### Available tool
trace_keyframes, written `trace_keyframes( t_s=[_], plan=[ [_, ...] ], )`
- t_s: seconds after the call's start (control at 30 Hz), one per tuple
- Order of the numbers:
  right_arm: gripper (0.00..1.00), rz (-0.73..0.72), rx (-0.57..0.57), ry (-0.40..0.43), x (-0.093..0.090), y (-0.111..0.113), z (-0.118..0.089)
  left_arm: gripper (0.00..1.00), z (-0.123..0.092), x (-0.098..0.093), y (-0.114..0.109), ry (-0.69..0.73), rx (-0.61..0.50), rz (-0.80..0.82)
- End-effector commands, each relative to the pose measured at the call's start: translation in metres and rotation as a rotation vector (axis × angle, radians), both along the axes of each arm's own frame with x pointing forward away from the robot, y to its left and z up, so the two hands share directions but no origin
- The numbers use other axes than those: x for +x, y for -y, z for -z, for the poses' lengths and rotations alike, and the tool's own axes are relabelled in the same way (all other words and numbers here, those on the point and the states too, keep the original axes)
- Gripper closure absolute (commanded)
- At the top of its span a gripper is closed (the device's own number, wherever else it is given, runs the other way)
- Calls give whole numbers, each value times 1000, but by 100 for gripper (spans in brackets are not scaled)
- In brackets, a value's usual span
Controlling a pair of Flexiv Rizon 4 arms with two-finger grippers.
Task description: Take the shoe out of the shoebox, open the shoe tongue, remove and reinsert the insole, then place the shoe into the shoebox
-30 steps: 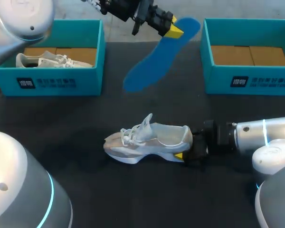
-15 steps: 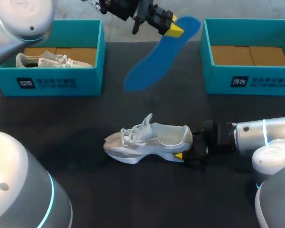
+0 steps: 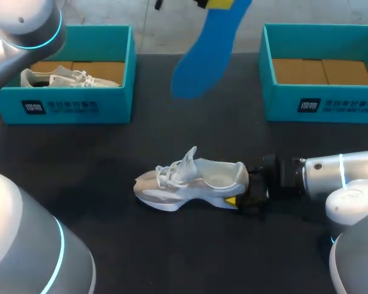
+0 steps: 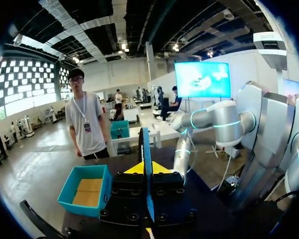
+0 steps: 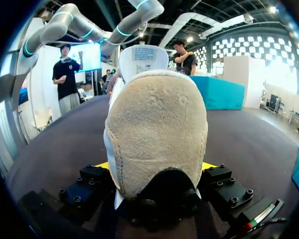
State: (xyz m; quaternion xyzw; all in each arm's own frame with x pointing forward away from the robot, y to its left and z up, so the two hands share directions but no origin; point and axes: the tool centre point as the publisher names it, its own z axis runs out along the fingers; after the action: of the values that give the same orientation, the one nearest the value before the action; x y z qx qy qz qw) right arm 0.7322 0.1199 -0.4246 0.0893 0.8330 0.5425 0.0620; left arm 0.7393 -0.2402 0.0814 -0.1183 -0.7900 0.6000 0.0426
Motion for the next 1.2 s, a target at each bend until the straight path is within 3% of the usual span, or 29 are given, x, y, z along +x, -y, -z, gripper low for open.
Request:
trace_keyframes(
  t_s=[0.03,0.4,0.8,1.2],
  plan=[
    [100,1,-4,-1,-1,-1,0,100,-14,3,-16,-44,-49,8],
    [100,1,-4,-1,-1,-1,0,100,-55,25,-48,-278,-131,-57],
    [100,1,-4,-1,-1,-1,0,100,-86,34,-74,-427,-165,-119],
    [100,1,-4,-1,-1,-1,0,100,-86,34,-74,-427,-165,-119]
  ],
)
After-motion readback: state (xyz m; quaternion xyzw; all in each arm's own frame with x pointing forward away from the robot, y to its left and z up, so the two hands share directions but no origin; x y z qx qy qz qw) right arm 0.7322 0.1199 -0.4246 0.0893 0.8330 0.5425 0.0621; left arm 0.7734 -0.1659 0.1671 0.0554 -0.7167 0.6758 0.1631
